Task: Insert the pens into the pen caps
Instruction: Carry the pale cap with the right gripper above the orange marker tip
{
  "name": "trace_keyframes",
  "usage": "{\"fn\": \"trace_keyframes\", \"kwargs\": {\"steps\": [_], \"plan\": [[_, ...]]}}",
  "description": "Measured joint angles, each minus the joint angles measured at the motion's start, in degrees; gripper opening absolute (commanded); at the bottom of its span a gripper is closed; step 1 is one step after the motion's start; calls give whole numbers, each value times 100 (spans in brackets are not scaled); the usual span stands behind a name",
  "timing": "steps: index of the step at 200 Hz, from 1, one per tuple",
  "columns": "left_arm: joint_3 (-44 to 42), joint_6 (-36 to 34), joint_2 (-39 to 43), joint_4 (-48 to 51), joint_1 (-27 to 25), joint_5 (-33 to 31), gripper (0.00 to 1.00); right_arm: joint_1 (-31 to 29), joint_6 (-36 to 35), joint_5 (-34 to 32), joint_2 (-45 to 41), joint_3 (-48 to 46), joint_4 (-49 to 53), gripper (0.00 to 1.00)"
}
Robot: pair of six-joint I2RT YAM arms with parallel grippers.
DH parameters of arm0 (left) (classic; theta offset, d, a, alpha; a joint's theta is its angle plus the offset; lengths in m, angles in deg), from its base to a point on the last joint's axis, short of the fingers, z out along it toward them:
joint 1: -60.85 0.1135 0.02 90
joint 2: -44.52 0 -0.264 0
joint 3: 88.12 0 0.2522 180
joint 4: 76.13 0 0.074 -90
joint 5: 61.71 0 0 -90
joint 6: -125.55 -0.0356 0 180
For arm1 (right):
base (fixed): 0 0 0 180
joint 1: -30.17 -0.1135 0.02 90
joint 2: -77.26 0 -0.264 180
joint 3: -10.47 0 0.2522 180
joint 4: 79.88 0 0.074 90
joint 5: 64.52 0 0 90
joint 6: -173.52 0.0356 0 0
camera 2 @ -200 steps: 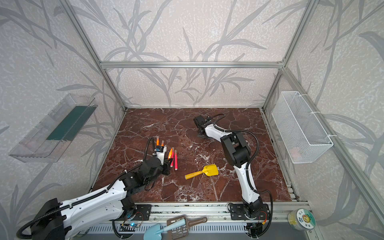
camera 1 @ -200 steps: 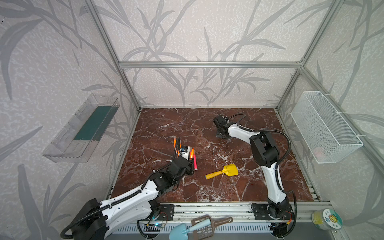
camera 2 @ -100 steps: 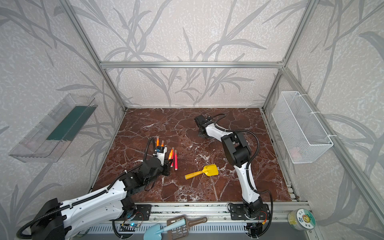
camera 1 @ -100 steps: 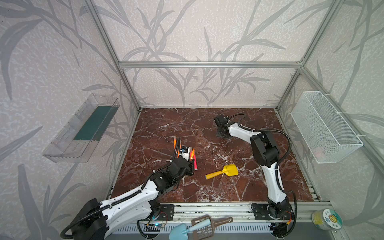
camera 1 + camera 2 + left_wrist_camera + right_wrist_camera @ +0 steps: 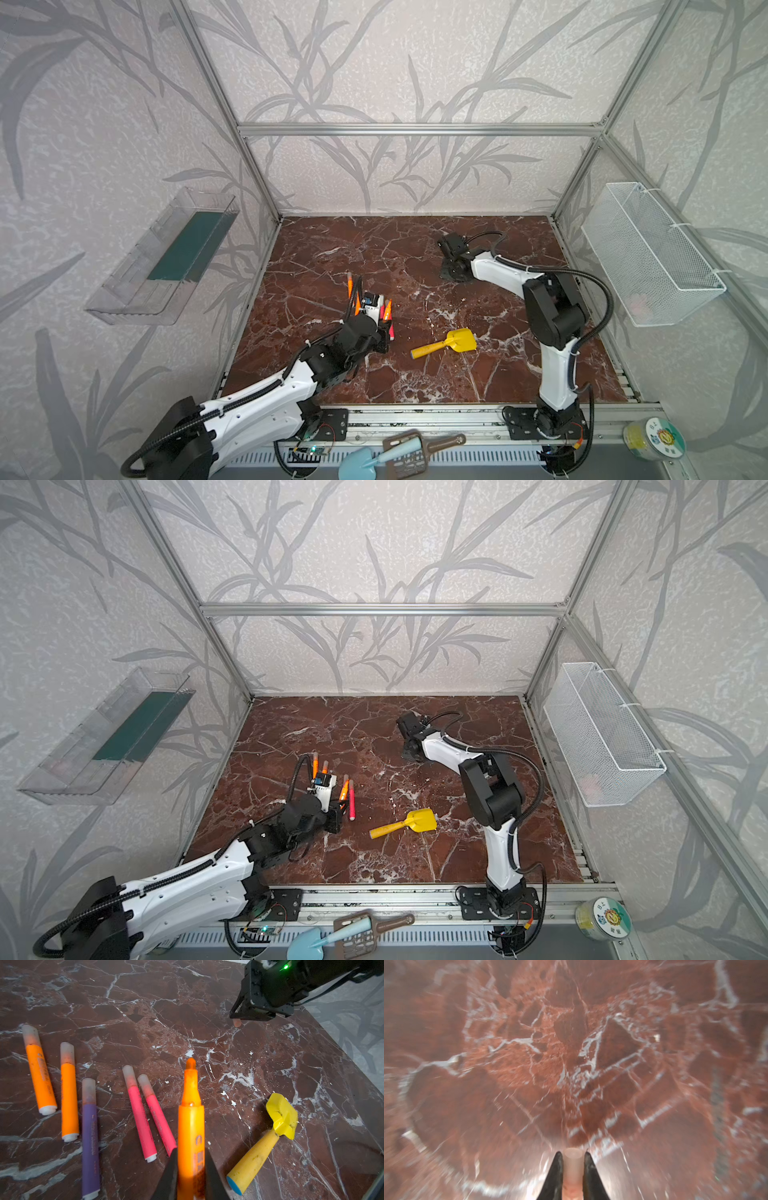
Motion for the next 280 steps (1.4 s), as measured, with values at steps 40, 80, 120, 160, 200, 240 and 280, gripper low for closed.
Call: {"fn": "trace_keyframes", "kwargs": {"steps": [40,80,120,160,200,240,280], "plan": [[0,15,-35,-356,0,455,0,-262,205,350,-1775,-1390,-726,8],[-17,87,-109,-610,0,721,0,-739,551,662,-3287,-2664,-1565,9],[-177,306,-439,-1318,-33,1150,0,-1012,973,955,-3897,-3469,-2463,10],[-214,479,-813,-1921,-149,1421,0,-1399,1290,1163,-3851,-3552,-3252,10],[-216,525,-850,-2197,-184,1480,0,-1694,1491,1228,-3545,-3552,-3864,10],[-247,546,-826,-2260,-186,1475,0,-1851,1620,1276,-3311,-3552,-4162,10],[-269,544,-793,-2258,-186,1473,0,-1937,1674,1283,-3289,-3552,-4280,10]]}}
